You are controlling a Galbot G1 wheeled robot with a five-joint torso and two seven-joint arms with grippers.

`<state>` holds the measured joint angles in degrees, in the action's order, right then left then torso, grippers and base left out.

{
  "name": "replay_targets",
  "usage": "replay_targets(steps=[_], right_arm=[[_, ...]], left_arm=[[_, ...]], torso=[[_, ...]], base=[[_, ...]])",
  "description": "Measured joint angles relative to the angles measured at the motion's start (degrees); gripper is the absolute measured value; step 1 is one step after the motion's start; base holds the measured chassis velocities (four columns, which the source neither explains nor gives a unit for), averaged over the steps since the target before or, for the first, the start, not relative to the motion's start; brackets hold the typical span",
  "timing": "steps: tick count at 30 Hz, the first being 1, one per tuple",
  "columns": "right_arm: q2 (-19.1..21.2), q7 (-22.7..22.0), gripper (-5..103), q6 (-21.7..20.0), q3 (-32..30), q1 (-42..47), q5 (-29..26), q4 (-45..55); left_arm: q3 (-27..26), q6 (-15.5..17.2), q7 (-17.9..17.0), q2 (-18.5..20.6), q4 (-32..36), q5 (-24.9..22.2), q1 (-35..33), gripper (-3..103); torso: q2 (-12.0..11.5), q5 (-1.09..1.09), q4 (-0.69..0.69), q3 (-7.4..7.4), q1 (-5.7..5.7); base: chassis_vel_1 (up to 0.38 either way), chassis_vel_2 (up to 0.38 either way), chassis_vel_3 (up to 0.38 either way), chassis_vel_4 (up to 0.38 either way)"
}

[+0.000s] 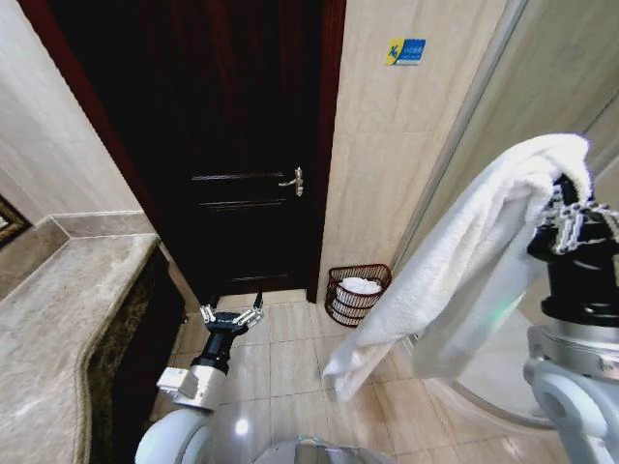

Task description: Discard the used towel into the hamper.

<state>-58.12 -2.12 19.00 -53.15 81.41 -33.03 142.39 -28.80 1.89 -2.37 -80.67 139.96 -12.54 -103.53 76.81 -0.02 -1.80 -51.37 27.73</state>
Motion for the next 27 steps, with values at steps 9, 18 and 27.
replay_targets(steps=[9, 18, 27], right_arm=[[0.98, -1.80, 4, -1.72, 6.09, -5.86, 1.65, -3.87], [1.59, -1.82, 4, -4.78, 8.28, -10.25, 2.50, -4.60], [1.79, -0.76, 4, -4.60, 10.01, -12.78, 1.27, -5.97]], left_arm=[[0.00, 0.00, 0.00, -0.01, 0.00, 0.00, 0.00, 100], [0.00, 0.00, 0.00, -0.01, 0.00, 0.00, 0.00, 100], [0.00, 0.00, 0.00, -0.01, 0.00, 0.00, -0.01, 100]], torso=[[0.00, 0.02, 0.00, -0.01, 0.00], [0.00, 0.01, 0.01, 0.00, -0.01], [0.01, 0.01, 0.01, 0.00, -0.02]], base=[[0.000, 0.000, 0.000, 0.000], [0.000, 0.000, 0.000, 0.000], [-0.088, 0.097, 0.089, -0.081]])
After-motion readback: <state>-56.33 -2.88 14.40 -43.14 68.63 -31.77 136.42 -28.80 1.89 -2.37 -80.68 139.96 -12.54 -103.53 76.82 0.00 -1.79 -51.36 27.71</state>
